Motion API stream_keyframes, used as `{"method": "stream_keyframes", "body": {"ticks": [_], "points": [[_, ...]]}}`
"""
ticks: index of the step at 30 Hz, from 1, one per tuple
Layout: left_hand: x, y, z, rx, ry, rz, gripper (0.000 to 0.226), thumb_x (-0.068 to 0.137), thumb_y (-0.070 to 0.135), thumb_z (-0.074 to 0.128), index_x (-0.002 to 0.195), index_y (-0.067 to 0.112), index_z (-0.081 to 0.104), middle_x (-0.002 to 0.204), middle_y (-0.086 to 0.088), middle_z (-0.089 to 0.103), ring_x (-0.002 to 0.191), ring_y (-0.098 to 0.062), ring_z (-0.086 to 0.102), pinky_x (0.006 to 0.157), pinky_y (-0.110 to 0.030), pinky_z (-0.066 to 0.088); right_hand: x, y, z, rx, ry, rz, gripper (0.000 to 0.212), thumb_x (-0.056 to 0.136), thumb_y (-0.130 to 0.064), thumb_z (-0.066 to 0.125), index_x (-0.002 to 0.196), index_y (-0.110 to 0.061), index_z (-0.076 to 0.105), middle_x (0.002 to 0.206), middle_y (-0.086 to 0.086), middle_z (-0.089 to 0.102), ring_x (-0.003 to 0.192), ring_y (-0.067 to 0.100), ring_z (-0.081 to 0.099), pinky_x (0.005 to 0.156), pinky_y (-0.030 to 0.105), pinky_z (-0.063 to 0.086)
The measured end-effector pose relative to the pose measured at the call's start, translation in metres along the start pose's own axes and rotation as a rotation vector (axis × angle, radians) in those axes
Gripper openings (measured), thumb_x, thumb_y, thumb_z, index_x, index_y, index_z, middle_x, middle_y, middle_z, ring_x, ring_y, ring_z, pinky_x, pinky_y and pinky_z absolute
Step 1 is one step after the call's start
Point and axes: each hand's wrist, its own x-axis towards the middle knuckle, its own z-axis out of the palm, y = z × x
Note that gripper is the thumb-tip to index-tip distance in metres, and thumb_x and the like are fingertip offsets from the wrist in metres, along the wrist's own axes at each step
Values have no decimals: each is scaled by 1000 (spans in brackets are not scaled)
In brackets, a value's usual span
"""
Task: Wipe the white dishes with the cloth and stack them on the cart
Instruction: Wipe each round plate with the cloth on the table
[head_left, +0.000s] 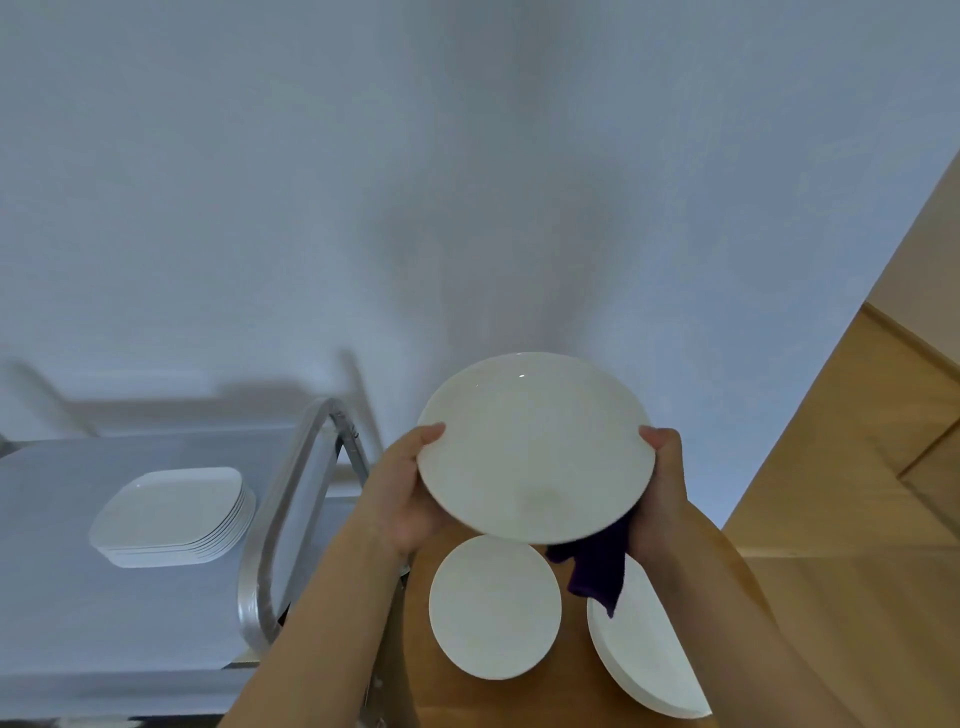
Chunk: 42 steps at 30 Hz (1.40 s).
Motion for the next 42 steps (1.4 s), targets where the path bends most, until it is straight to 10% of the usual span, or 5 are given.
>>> {"method": "stream_keyframes", "body": {"ticks": [6, 17, 25, 36, 42], "points": [[7, -17, -6, -287, -142, 49, 38, 94, 29, 47, 87, 8, 79, 93, -18, 74, 78, -37, 72, 56, -51, 57, 0, -22, -5, -391, 166, 3, 48, 73, -61, 63, 93, -19, 71, 87, 5, 73, 75, 25, 70, 64, 32, 53], [0, -4, 12, -265, -152, 226, 44, 94, 46, 44, 94, 17, 78, 95, -11, 75, 80, -28, 73, 57, -41, 59, 2, -15, 30, -1122, 427, -1151, 34, 95, -32, 42, 123, -19, 55, 112, -4, 53, 101, 4, 50, 78, 19, 39], [-1, -20, 25, 66, -34, 320, 42, 91, 46, 48, 127, 26, 56, 117, -6, 69, 104, -26, 68, 79, -42, 57, 23, 12, 77, -1332, 397, -841, 42, 98, -31, 39, 139, -19, 41, 138, 7, 37, 122, 23, 37, 93, 30, 37], [-1, 3, -6, -192, -181, 199, 63, 80, 49, 50, 125, 5, 55, 102, -19, 70, 86, -33, 70, 70, -44, 60, -12, 61, 50, -1575, -335, -977, 33, 82, -20, 55, 113, -17, 65, 116, 3, 58, 103, 19, 52, 81, 27, 47], [0, -20, -13, -128, -148, 293, 66, 75, 42, 68, 131, 9, 53, 112, -16, 70, 95, -32, 70, 66, -41, 59, 17, 39, 21, -1646, 61, -962, 27, 77, -6, 71, 104, -6, 69, 107, 15, 62, 93, 34, 60, 60, 36, 53]]}}
